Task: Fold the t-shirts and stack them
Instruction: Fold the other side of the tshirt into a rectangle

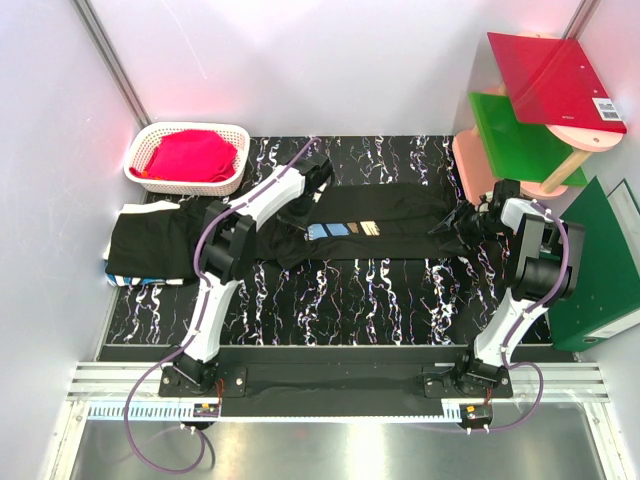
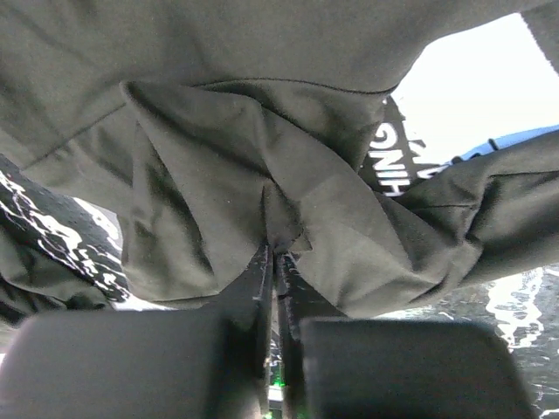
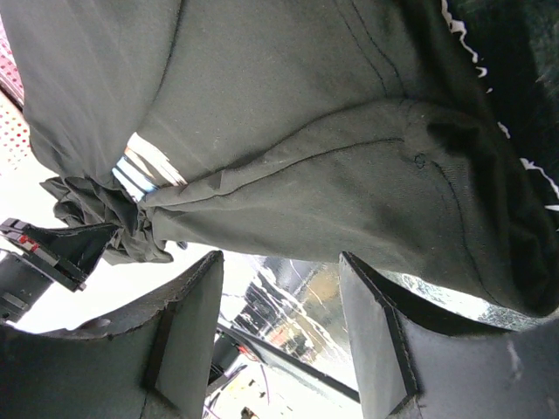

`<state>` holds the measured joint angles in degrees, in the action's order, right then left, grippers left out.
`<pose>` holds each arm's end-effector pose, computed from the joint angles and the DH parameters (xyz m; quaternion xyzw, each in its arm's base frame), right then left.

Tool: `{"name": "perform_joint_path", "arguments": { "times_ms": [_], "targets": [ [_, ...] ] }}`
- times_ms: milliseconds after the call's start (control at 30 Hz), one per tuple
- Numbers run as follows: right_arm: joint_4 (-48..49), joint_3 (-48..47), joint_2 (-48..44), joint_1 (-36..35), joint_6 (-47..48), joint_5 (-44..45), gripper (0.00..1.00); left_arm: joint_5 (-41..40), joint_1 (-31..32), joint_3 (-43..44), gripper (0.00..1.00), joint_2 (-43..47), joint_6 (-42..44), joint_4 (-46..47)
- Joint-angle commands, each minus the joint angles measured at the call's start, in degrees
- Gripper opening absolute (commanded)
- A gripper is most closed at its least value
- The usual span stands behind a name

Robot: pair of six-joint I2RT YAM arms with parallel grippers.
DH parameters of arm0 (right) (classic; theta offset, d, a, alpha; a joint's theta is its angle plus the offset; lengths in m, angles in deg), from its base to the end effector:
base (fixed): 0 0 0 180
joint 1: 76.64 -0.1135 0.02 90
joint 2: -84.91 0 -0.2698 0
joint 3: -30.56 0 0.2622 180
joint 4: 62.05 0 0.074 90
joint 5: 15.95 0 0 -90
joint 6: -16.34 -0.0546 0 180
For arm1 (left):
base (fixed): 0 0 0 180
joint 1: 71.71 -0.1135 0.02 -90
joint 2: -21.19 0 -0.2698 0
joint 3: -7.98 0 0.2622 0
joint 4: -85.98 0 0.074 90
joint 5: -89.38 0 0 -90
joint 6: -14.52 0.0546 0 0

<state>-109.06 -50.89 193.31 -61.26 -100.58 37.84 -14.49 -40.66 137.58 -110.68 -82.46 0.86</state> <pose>0.3668 -0.0674 0.1372 0.2992 0.8934 0.3195 0.1010 0.4076 -0.2301 0.1771 0.2042 0.9712 0.1068 0.0607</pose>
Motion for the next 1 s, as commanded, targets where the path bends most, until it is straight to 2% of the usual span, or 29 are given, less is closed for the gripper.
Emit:
{"name": "perform_joint_path", "arguments": {
  "times_ms": [0, 167, 233, 333, 467, 633, 867, 967],
  "targets": [
    [0.12, -0.86, 0.06, 0.27, 0.37, -1.5, 0.63, -1.95, -0.02, 3.24, 0.0, -0.67, -0.31, 0.18],
    [0.12, -0.5, -0.12, 0.27, 0.37, -1.67, 0.63, -4.41, -0.81, 1.84, 0.0, 3.37, -2.51, 1.23],
    [0.12, -0.42, -0.12, 0.27, 0.46, -1.67, 0.64, -3.37, -2.12, -0.52, 0.0, 8.28, -3.91, 4.81],
    [0.12, -0.5, -0.03, 0.18, 0.55, -1.59, 0.63, 1.11, -5.02, -2.64, 0.0, 14.79, -7.32, 10.44],
    [0.12, -0.59, 0.23, 0.27, 0.64, -1.76, 0.64, 8.65, -9.68, -2.73, 0.0, 17.96, -13.57, 14.5],
    [0.03, -0.59, 0.15, 0.27, 0.9, -1.59, 0.64, 20.53, -16.71, -3.27, 0.0, 14.82, -22.1, 20.57],
    [0.12, 0.29, -0.21, 0.27, 1.16, -1.59, 0.64, 32.13, -19.09, 6.83, 0.0, 1.37, -25.62, 21.01],
    [0.12, 0.55, -0.56, 0.18, 1.34, -1.24, 0.64, 33.29, -19.36, 10.88, 0.0, -2.07, -27.29, 21.36]
  ]
}}
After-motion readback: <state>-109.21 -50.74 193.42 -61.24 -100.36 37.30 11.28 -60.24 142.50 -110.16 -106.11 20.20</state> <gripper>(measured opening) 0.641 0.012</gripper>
